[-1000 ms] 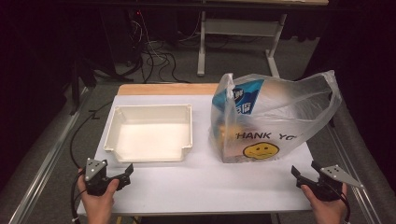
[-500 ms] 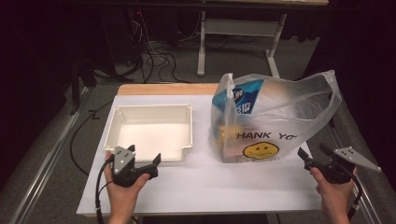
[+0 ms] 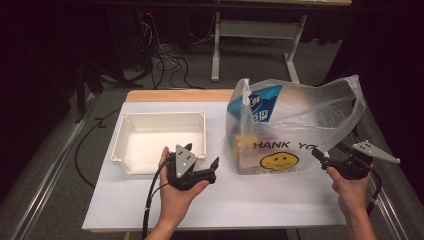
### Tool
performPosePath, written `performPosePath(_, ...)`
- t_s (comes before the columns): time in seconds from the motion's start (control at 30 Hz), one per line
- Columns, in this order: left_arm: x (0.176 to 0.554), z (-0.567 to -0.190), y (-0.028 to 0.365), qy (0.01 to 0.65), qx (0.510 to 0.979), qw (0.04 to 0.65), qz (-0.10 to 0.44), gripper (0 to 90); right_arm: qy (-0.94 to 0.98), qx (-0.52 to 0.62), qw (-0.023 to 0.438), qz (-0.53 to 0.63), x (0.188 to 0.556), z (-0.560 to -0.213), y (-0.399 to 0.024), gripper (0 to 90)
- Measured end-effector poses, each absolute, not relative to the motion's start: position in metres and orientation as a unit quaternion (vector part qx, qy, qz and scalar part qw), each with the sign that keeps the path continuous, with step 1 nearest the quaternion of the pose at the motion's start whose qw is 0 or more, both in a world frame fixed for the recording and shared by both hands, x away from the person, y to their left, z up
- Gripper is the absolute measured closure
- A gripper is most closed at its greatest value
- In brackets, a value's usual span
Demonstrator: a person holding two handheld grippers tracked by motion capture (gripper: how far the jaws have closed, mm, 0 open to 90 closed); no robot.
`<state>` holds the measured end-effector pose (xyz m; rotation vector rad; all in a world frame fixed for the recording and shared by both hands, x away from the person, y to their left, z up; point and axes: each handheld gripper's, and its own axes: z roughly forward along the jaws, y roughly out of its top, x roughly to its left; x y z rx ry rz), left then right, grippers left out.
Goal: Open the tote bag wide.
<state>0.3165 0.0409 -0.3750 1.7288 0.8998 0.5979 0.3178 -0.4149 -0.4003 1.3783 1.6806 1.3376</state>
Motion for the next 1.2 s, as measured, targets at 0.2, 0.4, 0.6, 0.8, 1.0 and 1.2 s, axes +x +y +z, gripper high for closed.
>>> performPosePath(0.2,0.325,-0.38,0.031,0.369,0.731,0.521,0.242,12.9,0.642,0.507,0.297,0.492,0.315,-0.401,-0.414,10.4)
performPosePath(0.4,0.323,-0.385,0.044,0.375,0.727,0.522,0.241,13.0,0.643,0.508,0.304,0.486,0.315,-0.404,-0.408,12.8)
performPosePath(0.6,0.317,-0.39,0.071,0.383,0.729,0.509,0.25,13.3,0.639,0.507,0.313,0.486,0.315,-0.403,-0.405,13.8)
performPosePath(0.8,0.307,-0.399,0.135,0.425,0.704,0.502,0.267,14.5,0.643,0.504,0.309,0.486,0.317,-0.403,-0.403,13.8)
performPosePath(1.0,0.304,-0.406,0.186,0.468,0.676,0.498,0.277,14.8,0.65,0.507,0.305,0.477,0.318,-0.407,-0.398,14.2)
performPosePath(1.2,0.302,-0.412,0.216,0.498,0.653,0.497,0.28,15.0,0.657,0.501,0.302,0.475,0.317,-0.408,-0.395,14.9)
